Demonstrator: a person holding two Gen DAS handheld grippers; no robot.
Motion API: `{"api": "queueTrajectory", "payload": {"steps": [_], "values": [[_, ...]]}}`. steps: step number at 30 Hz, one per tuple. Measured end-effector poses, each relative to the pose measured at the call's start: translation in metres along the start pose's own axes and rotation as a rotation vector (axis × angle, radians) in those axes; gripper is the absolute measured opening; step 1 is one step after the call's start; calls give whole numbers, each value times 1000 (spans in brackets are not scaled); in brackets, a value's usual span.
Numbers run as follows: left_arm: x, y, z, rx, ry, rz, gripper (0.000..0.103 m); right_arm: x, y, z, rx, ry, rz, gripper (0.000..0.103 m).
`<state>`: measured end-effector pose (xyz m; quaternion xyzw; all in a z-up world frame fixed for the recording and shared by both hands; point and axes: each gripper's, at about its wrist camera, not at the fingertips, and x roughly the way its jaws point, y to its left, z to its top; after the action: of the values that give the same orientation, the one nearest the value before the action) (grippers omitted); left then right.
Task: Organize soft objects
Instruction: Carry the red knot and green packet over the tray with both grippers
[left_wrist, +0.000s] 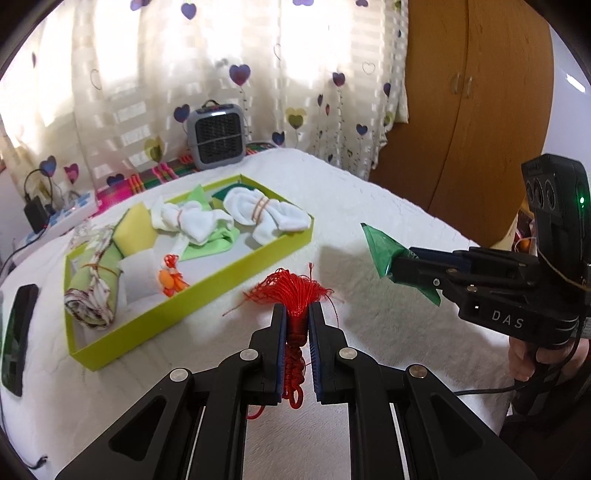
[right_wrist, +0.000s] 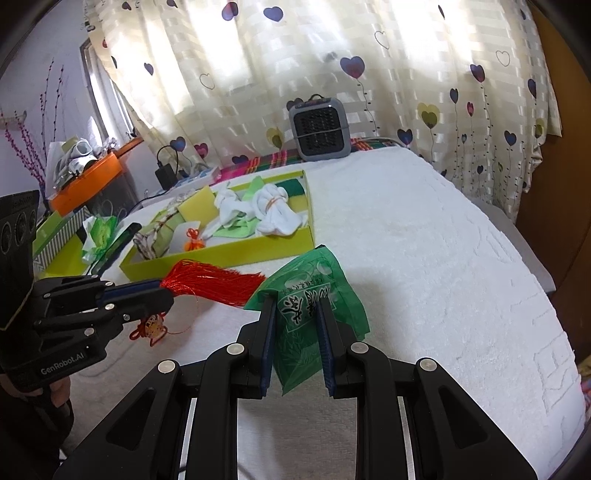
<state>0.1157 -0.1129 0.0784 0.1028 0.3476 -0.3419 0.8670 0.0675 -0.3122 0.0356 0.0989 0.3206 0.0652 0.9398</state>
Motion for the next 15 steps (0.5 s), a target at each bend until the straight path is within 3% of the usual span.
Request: {"api": "queueTrajectory", "payload": {"steps": [15], "values": [[-31, 19, 9, -64, -83, 50, 11, -6, 20, 11, -46, -39, 30, 22]]}}
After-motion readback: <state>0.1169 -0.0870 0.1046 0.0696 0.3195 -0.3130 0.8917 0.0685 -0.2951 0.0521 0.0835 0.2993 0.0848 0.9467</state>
